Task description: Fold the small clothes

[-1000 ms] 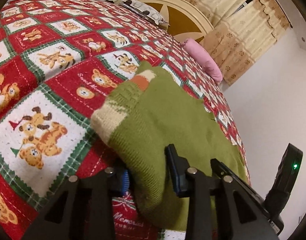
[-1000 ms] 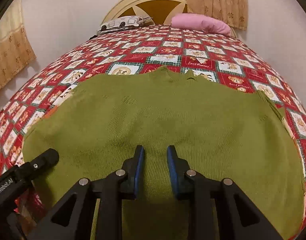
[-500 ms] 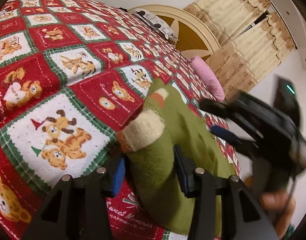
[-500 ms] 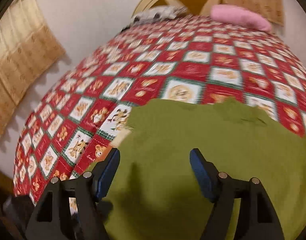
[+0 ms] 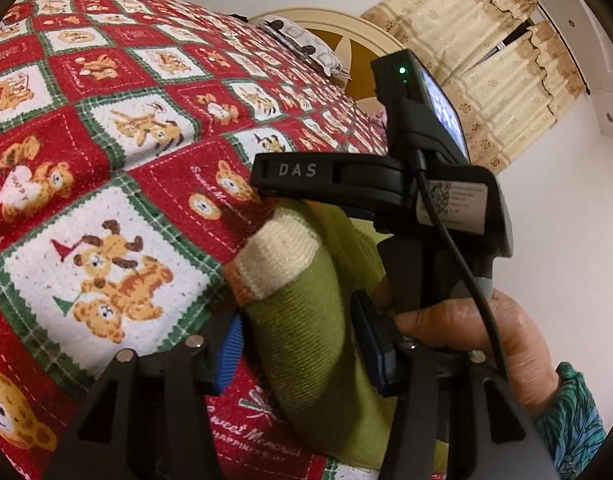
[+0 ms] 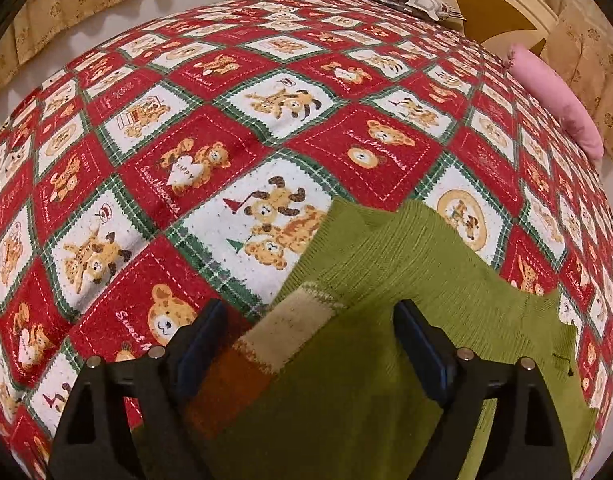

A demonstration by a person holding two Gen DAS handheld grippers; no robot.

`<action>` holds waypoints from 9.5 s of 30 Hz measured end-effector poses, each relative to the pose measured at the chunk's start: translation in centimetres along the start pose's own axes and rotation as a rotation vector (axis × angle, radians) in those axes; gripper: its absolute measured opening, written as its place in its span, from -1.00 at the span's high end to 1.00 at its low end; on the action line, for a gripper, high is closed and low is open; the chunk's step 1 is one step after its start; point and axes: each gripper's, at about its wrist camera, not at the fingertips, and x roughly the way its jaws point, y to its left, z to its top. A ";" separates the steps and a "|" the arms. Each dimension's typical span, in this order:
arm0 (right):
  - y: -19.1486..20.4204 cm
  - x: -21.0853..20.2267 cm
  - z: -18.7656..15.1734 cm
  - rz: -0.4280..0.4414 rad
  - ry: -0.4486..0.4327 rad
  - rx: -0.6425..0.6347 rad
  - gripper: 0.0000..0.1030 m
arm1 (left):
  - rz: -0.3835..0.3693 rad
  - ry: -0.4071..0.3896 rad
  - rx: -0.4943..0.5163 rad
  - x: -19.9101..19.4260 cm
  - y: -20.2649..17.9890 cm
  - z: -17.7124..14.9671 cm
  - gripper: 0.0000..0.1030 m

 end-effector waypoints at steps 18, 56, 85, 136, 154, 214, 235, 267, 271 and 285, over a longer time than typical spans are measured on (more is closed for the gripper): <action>-9.2 -8.2 -5.2 0.268 -0.208 0.409 0.73 | -0.114 0.044 0.185 -0.3 -3.4 -0.3 0.63; -27.4 -13.7 -25.5 0.204 -0.271 0.696 0.81 | -0.135 0.105 0.945 1.7 -23.3 -14.2 0.70; -28.8 -16.3 -34.2 0.101 -0.249 0.819 0.67 | -0.214 0.264 0.968 0.7 -24.2 -17.0 0.17; -20.5 -15.4 -31.3 -0.106 -0.251 0.658 0.87 | 0.104 0.227 0.685 8.1 -19.6 -7.2 -0.59; -29.1 -13.0 -32.9 0.177 -0.329 0.878 -0.94 | -0.170 0.474 0.289 14.3 -16.6 -2.8 -0.47; -21.8 -34.6 -54.8 -0.549 -0.357 0.862 0.33 | -0.324 0.484 0.927 2.6 -35.1 -26.9 0.29; -26.2 -34.0 -61.5 -0.423 -0.377 1.120 -0.05 | -0.215 0.514 0.885 3.0 -32.9 -25.7 -0.41; -9.9 -32.1 -60.7 -0.506 -0.154 0.918 0.39 | -0.112 0.366 1.139 -8.1 -24.9 -31.6 -0.39; -9.5 -32.1 -60.6 -0.517 -0.144 0.911 0.39 | -0.098 0.401 1.131 -8.1 -24.1 -31.9 -0.39; -9.4 -32.3 -60.7 -0.491 -0.129 0.914 0.39 | -0.085 0.394 1.181 -8.1 -23.6 -32.8 -0.39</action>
